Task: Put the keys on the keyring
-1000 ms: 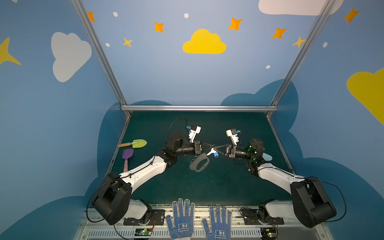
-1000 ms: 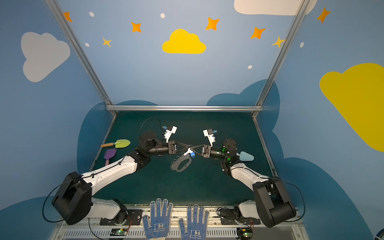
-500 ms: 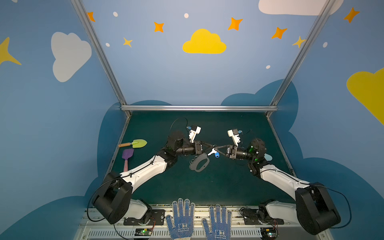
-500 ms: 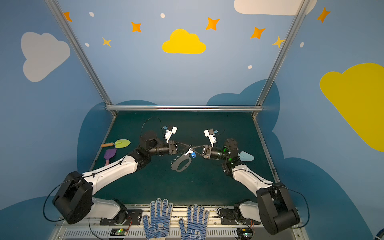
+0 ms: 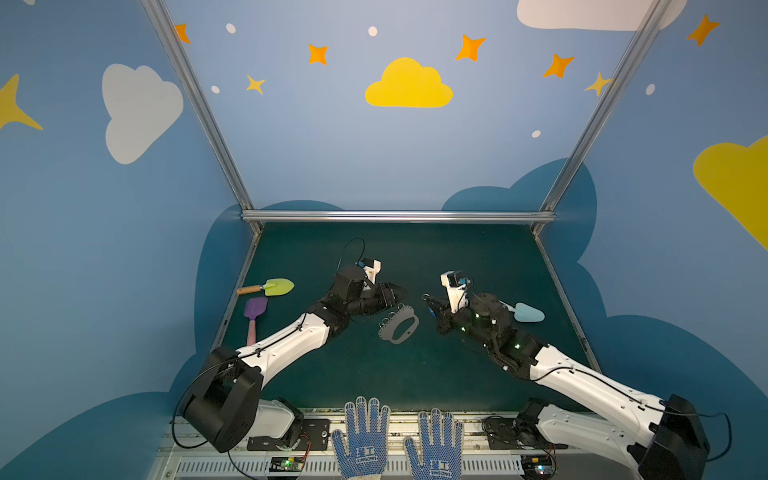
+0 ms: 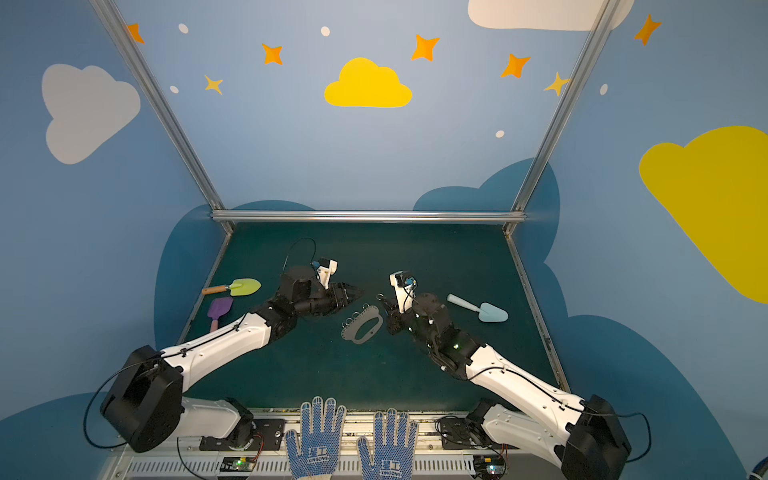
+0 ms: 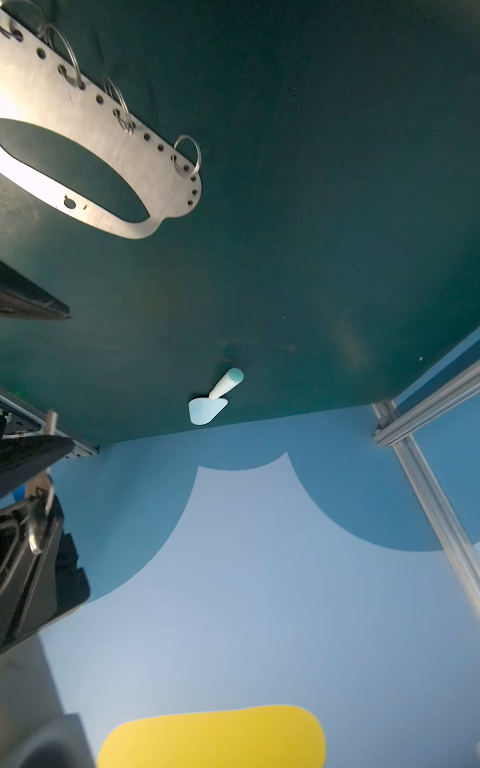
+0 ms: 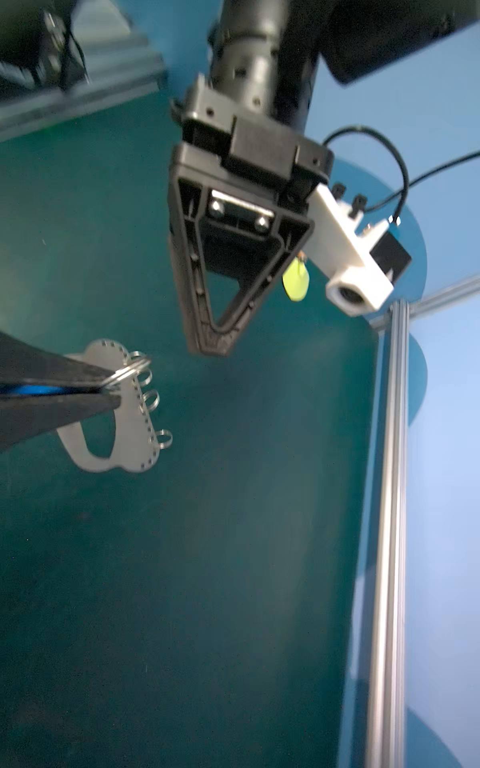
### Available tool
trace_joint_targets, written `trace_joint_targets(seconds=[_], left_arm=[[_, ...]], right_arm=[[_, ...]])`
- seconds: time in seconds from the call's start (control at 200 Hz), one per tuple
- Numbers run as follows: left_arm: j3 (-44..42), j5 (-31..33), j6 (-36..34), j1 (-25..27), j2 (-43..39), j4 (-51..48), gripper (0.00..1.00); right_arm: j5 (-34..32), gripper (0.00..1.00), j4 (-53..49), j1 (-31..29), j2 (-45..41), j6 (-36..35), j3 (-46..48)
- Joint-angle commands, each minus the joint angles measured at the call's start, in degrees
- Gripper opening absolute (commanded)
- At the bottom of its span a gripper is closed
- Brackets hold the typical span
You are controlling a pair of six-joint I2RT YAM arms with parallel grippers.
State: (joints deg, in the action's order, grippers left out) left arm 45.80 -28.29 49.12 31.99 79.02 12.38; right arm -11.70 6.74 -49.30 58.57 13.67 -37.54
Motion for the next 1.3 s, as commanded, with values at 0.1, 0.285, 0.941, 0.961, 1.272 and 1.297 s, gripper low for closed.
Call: trace_joint_targets(seconds=[0.1, 0.285, 0.941, 0.961, 1.272, 1.297], left_arm=[[-2.17, 2.63, 1.98, -0.17, -1.47, -1.34, 0.46], [-2.9, 2.54, 2.0, -0.17, -2.19, -1.13, 0.46], [-6.15, 2.08, 2.91, -0.17, -3.61, 1.67, 0.46], [-6.24, 2.07, 2.91, -0.22, -3.72, 1.68, 0.46], [-6.69, 1.84, 2.74, -0.19, -4.5, 2.08, 0.46], [-6.69, 1.89, 2.75, -0.2, -4.63, 2.02, 0.46]], right_arm=[[-23.18, 0.0, 7.87, -4.98, -1.42, -8.13, 2.37], [-23.83, 0.0, 9.27, -6.06, -2.13, -9.07, 3.26], [-17.91, 0.0, 20.08, -6.76, -7.72, -13.58, 9.04], [-17.83, 0.0, 20.55, -6.93, -7.77, -14.06, 9.2], [-20.06, 0.0, 25.9, -10.28, -7.24, -20.79, 9.72], [-20.09, 0.0, 26.12, -10.54, -7.17, -21.02, 9.7]])
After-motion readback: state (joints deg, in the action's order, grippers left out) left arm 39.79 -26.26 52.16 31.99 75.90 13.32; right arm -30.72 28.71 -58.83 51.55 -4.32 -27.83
